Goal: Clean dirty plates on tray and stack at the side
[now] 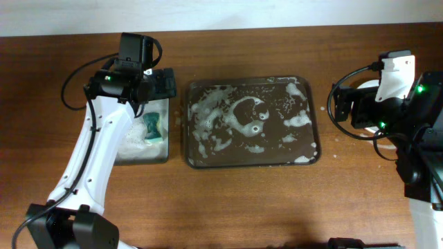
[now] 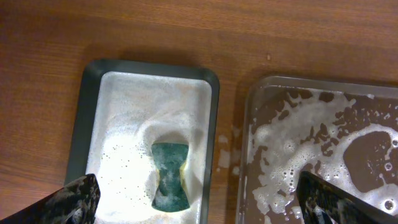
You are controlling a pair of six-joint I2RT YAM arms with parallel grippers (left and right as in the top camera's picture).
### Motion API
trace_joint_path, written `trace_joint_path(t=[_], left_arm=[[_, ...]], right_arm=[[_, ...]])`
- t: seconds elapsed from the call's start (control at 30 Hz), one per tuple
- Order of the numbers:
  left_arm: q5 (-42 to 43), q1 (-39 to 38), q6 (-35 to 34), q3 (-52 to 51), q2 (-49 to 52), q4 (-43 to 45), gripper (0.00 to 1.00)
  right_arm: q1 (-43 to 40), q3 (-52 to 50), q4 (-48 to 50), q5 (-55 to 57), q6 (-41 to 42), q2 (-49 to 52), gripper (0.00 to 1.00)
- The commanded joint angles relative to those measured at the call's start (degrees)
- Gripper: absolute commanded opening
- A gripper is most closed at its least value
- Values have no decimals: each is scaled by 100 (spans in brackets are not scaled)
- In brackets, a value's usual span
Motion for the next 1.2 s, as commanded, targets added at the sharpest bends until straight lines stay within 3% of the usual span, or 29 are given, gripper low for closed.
trace_joint_path(t=[0.0, 0.1, 0.27, 0.43, 0.57, 0.8, 1.17], left_arm=[[39, 20, -52, 0, 39, 11, 99], [39, 20, -52, 0, 39, 11, 99], [39, 20, -52, 0, 39, 11, 99], [39, 20, -52, 0, 39, 11, 99], [39, 20, -52, 0, 39, 11, 99], [39, 9, -52, 0, 39, 9, 99], [39, 9, -52, 0, 39, 11, 99]], right_arm=[[39, -20, 7, -166, -361, -9, 98], [210, -341, 177, -68, -413, -170, 98], [527, -2326, 2031, 179, -398, -1193, 98], [525, -4946, 3982, -61, -398, -2922, 98], [525, -6430, 4752, -142, -188, -4343, 99], [525, -7606, 4841, -205, -55, -5836, 98], [525, -7987, 4638, -678, -55, -6210, 98]])
